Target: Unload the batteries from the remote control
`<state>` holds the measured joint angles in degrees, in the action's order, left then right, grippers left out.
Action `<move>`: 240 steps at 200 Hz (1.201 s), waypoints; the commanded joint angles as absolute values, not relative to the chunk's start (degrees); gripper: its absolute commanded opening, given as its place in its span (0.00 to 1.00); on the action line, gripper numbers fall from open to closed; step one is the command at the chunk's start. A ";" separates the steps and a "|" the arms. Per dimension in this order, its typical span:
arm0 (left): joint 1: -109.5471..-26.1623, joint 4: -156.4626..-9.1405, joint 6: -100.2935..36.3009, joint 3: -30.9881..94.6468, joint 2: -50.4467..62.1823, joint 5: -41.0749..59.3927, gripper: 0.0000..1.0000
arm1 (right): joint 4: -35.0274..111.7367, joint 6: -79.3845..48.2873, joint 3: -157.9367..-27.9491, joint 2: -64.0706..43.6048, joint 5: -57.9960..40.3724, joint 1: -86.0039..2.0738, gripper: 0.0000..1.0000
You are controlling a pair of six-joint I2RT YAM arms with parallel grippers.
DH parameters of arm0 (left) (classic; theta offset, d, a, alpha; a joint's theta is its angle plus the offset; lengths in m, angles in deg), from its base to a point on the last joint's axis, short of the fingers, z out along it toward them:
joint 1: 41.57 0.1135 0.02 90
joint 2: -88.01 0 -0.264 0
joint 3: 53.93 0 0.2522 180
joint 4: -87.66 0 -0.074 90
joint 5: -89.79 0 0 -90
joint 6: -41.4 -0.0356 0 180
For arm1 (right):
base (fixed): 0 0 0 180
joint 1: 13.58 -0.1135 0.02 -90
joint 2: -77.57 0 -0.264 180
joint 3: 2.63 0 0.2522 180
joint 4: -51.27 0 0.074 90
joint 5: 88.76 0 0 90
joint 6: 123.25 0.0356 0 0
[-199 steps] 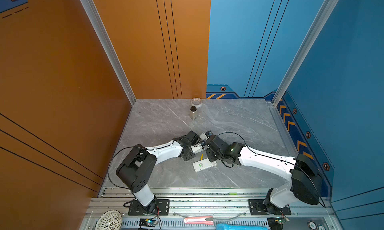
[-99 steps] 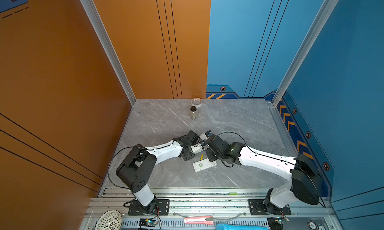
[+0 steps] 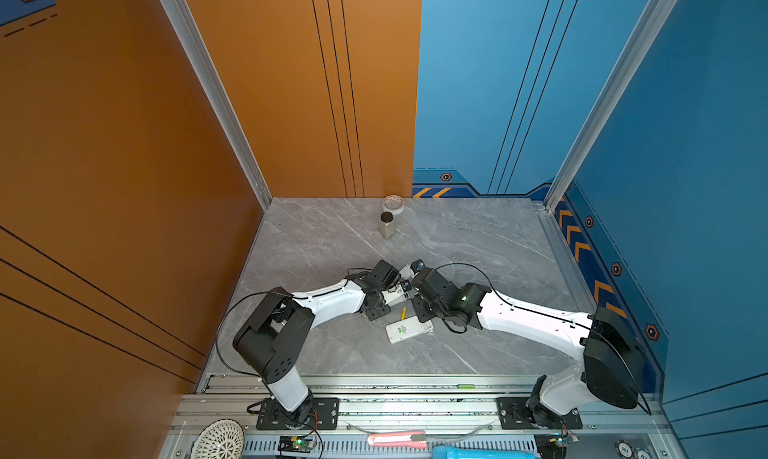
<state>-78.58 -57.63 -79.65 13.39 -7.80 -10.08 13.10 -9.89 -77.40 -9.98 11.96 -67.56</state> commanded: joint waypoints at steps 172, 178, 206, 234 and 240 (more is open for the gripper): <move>-77.25 -54.15 -81.12 12.13 -10.51 -8.98 0.00 | 12.18 -9.69 -79.55 -9.51 12.11 -66.54 0.00; -77.20 -54.15 -81.14 12.25 -10.53 -9.08 0.00 | 12.13 -9.69 -79.57 -9.66 12.06 -66.53 0.00; -77.25 -54.24 -81.07 12.20 -10.52 -9.40 0.00 | 11.60 -9.76 -79.93 -10.21 11.87 -66.40 0.00; -77.25 -54.32 -81.12 12.18 -10.69 -9.33 0.00 | 11.41 -9.94 -80.32 -11.02 10.74 -66.23 0.00; -77.24 -54.32 -81.12 12.26 -10.82 -9.35 0.00 | 11.31 -9.96 -80.36 -11.07 10.74 -66.18 0.00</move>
